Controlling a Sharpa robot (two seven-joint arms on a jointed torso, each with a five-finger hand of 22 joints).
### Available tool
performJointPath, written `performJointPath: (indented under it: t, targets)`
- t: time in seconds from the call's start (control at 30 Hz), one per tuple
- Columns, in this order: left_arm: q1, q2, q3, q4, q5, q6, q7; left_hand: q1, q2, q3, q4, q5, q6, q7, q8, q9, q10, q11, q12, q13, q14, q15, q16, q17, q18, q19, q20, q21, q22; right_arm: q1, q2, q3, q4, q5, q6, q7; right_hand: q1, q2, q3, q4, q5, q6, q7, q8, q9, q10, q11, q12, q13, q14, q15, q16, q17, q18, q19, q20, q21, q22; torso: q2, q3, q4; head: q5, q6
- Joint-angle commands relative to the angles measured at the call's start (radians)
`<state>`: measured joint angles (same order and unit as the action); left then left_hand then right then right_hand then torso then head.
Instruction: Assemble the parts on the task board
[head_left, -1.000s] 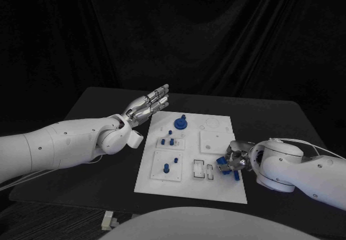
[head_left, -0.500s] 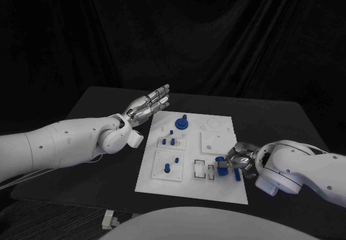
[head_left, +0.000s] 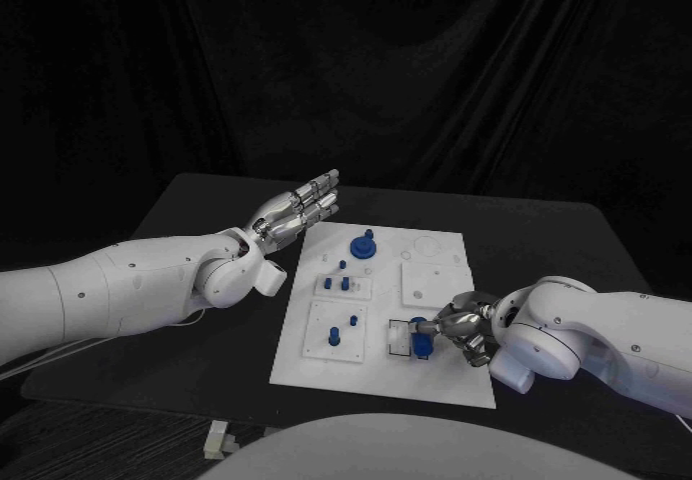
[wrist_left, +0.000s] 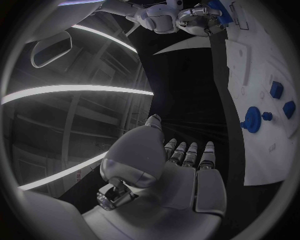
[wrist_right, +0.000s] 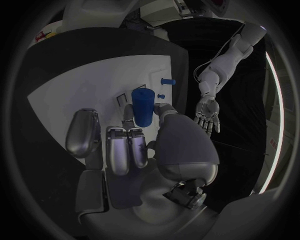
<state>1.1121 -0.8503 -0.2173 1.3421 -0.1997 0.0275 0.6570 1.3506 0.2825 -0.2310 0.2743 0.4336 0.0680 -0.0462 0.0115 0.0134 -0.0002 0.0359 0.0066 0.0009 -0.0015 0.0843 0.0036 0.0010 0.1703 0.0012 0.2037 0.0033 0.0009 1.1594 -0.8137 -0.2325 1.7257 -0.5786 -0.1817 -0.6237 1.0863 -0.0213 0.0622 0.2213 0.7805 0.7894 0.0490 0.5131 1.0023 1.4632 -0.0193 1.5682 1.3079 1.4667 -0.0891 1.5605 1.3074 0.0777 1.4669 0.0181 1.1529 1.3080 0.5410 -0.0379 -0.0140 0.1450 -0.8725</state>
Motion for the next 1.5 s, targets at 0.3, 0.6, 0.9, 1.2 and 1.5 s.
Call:
performJointPath:
  t: [0.3,0.6,0.9,1.2,1.5]
  targets:
    - [-0.001,0.000,0.001,0.003,-0.001,0.003,0.017,0.008,0.000,0.007,0.000,0.003,0.001,0.005,0.007,0.002,0.000,0.007,-0.007,-0.001,0.001,0.007,-0.004,-0.001,0.009,-0.001,0.007,-0.003,-0.001,-0.015,0.048,0.000,-0.029,-0.122,-0.027,-0.002,-0.014,0.009,0.278,-0.270,-0.094,-0.021,0.005,-0.010,-0.018,0.108,-0.002,0.003,0.263,0.094,0.006,-0.007,0.212,-0.003,0.005,0.008,-0.008,0.164,0.001,0.0002,0.0015,0.000,0.000]
    - [-0.001,-0.002,0.001,0.003,-0.001,0.009,0.013,0.009,0.001,0.008,0.000,0.003,0.001,0.005,0.007,0.002,0.000,0.007,-0.007,-0.001,0.001,0.007,-0.004,-0.001,0.009,-0.001,0.007,-0.003,-0.001,-0.020,0.065,0.000,-0.034,-0.187,-0.022,-0.015,-0.044,0.002,0.233,-0.223,-0.298,-0.050,0.017,-0.011,-0.045,0.108,0.009,0.003,0.263,0.096,0.015,-0.003,0.221,0.001,-0.004,0.014,-0.026,0.158,0.001,-0.0017,-0.0007,0.006,0.000]
    - [-0.001,-0.003,0.001,0.003,-0.001,0.013,0.010,0.009,0.001,0.008,0.000,0.003,0.001,0.005,0.007,0.002,0.000,0.007,-0.007,-0.001,0.001,0.008,-0.004,-0.001,0.009,-0.001,0.007,-0.003,-0.001,-0.022,0.073,0.000,-0.042,-0.196,0.004,-0.027,-0.072,0.000,0.190,-0.176,-0.407,-0.064,0.022,0.006,-0.053,0.108,0.014,0.003,0.263,0.096,0.020,-0.003,0.221,0.002,-0.006,0.020,-0.029,0.157,0.000,0.0006,-0.0015,0.009,0.000]
    - [-0.001,-0.001,0.001,0.003,-0.001,0.015,0.006,0.009,0.002,0.009,0.000,0.004,0.001,0.005,0.007,0.001,0.000,0.007,-0.007,-0.001,0.001,0.009,-0.004,-0.001,0.009,-0.001,0.008,-0.003,-0.001,-0.023,0.077,0.000,-0.044,-0.197,0.027,-0.033,-0.127,-0.005,0.121,-0.107,-0.545,-0.069,0.023,0.029,-0.063,0.108,0.016,0.003,0.263,0.095,0.022,-0.003,0.218,0.003,-0.008,0.023,-0.037,0.155,0.000,0.0002,-0.0014,0.008,0.000]
    - [-0.001,-0.001,0.001,0.002,-0.001,0.018,0.003,0.011,0.002,0.011,-0.002,0.007,0.001,0.006,0.007,0.002,0.000,0.007,-0.007,-0.001,0.001,0.011,-0.004,-0.001,0.009,-0.001,0.008,-0.003,-0.001,-0.023,0.077,0.000,-0.049,-0.197,0.042,-0.039,-0.159,0.003,0.092,-0.066,-0.566,-0.070,0.020,0.043,-0.067,0.108,0.013,0.003,0.263,0.094,0.020,-0.005,0.214,0.005,-0.011,0.022,-0.046,0.153,0.000,0.0004,-0.0013,0.008,0.000]
